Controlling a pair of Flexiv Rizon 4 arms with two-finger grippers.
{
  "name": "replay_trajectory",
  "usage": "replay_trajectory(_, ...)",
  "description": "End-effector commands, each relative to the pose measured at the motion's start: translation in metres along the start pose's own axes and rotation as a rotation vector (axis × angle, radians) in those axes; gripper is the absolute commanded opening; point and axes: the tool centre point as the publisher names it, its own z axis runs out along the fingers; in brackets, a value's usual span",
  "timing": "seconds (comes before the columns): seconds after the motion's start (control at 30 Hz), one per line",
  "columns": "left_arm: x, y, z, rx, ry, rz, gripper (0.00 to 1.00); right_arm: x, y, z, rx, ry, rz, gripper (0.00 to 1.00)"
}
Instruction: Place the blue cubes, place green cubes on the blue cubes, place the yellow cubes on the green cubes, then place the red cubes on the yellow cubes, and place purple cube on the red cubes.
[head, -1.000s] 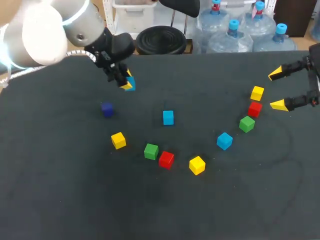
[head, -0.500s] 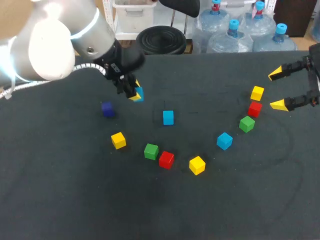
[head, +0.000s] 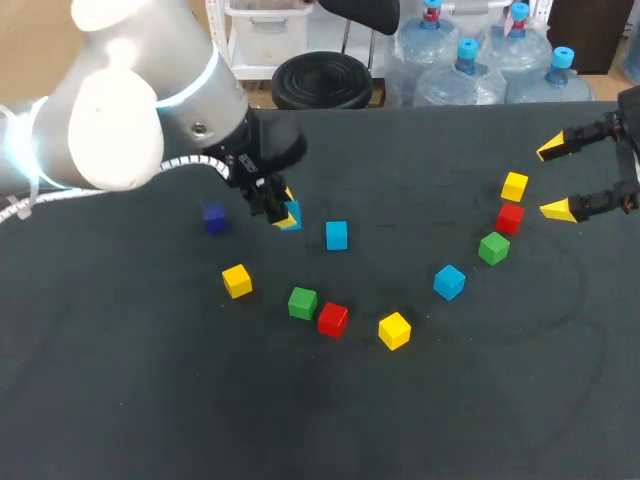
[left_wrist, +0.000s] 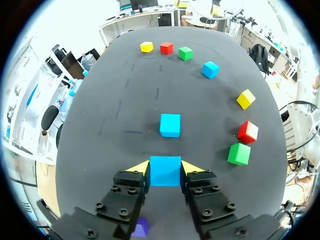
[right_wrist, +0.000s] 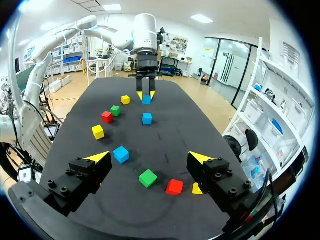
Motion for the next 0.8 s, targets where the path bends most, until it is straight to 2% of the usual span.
replay_trajectory(0.03, -0.001, -0.006, 0.007, -0.003, -0.002, 0.005, 0.0, 0.0, -0.001, 0.001, 0.0, -0.002, -0.001, 1.0)
replay_trajectory(0.27, -0.003, -0.012, 0.02, 0.019, 0.004, 0.018, 0.0, 0.0, -0.001, 0.001, 0.0, -0.002, -0.001, 1.0)
replay_trajectory(0.8, -0.005, -0.006, 0.034, 0.042, 0.009, 0.04, 0.0, 0.0, -0.001, 0.001, 0.0, -0.002, -0.001, 1.0)
